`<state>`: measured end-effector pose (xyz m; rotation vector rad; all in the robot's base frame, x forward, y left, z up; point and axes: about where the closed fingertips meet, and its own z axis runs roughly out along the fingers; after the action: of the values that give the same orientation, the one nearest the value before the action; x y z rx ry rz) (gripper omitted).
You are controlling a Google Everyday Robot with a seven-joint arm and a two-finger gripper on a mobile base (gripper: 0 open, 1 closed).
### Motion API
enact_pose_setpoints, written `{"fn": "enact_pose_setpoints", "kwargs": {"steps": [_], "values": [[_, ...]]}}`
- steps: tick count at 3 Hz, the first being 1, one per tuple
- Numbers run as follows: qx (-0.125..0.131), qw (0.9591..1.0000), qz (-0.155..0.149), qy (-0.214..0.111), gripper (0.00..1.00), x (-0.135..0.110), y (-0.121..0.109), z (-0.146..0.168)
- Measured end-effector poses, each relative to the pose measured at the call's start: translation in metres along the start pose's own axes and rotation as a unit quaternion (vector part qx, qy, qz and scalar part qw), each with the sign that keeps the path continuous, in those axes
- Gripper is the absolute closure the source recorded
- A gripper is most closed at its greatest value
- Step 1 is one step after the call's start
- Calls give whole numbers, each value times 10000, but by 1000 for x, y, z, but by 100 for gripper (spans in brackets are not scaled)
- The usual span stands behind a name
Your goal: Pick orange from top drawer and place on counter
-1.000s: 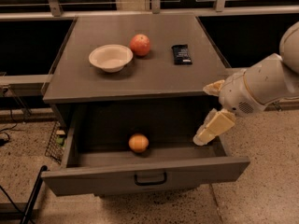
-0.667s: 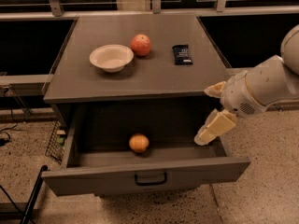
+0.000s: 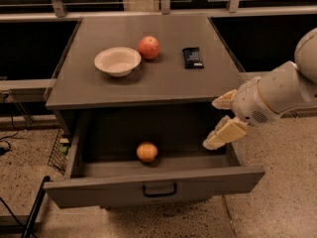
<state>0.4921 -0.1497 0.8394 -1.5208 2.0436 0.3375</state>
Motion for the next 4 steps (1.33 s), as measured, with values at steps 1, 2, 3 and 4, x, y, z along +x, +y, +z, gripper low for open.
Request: {"fn": "enact_pose_setpoints", "kwargs": {"steps": [1,2,3,4], "values": [[-19,9997,70,-214,22,4,-4,26],[-32,9985,122,-537,21,5,-8,62],[-35,9962,178,-846,21,3,-14,100],[-58,9936,270,-1098,20,1,-18,134]]}}
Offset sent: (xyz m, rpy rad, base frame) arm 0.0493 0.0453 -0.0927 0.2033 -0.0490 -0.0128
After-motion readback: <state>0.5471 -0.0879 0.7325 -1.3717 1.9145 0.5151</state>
